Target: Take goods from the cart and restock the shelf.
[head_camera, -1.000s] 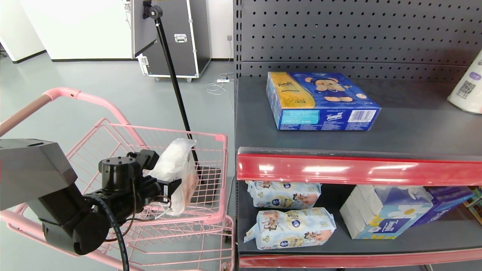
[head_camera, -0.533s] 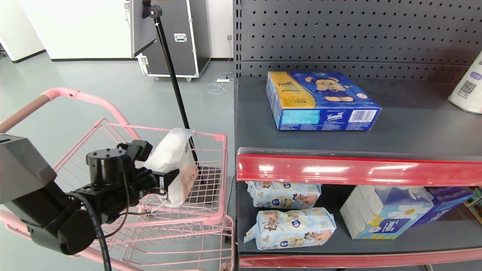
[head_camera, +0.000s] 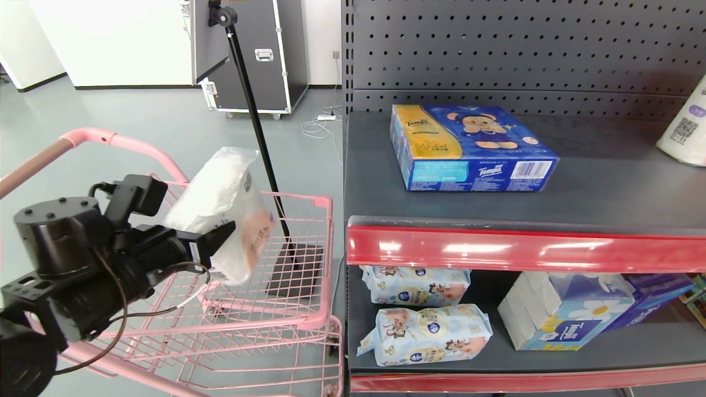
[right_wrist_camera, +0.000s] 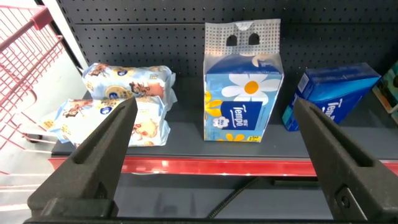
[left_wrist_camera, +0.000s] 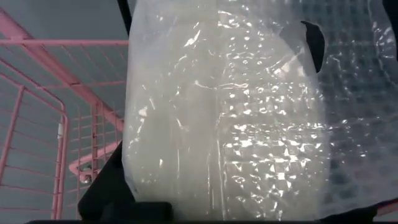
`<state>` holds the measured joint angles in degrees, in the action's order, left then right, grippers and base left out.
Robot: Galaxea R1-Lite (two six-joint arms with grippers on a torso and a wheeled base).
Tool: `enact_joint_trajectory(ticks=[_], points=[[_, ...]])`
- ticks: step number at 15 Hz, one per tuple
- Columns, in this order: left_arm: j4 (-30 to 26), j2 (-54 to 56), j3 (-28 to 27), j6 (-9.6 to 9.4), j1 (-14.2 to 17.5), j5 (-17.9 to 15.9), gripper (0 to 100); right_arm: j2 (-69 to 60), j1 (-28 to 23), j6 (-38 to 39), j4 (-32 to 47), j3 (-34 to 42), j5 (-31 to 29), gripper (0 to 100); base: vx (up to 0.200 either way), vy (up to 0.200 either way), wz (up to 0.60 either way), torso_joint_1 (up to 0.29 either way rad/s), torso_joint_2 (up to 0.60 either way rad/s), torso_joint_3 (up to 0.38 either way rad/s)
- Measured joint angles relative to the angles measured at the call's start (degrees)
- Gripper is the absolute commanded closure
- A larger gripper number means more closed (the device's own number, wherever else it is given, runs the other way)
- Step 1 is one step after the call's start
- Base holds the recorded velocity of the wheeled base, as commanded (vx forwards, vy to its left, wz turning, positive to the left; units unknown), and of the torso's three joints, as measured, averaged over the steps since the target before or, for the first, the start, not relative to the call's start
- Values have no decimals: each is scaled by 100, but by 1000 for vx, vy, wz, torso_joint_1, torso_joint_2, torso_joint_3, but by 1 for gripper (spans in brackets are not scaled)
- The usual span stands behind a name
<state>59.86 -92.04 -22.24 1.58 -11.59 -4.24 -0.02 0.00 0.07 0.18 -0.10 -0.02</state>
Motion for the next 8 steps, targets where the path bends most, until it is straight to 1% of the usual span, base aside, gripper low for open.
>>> enact_joint_trajectory(ticks=[1,4,6,7,8], points=[[-386,483,13,-2,0,1,100,0,0,2,0,0,2,0,0,0,0,0,0,0],[-2206,2308,-39,-2,0,-2,100,0,0,13,0,0,2,0,0,0,0,0,0,0],[-3690,3546,-155,-2,-4,-10,100,0,0,13,0,0,-7,0,0,0,0,0,0,0],[-4563,4176,-249,-2,-6,-13,100,0,0,11,0,0,-13,0,0,0,0,0,0,0],[-5313,4736,-356,-2,-11,-24,100,0,0,9,4,0,-13,0,0,0,0,61,-246,-188]])
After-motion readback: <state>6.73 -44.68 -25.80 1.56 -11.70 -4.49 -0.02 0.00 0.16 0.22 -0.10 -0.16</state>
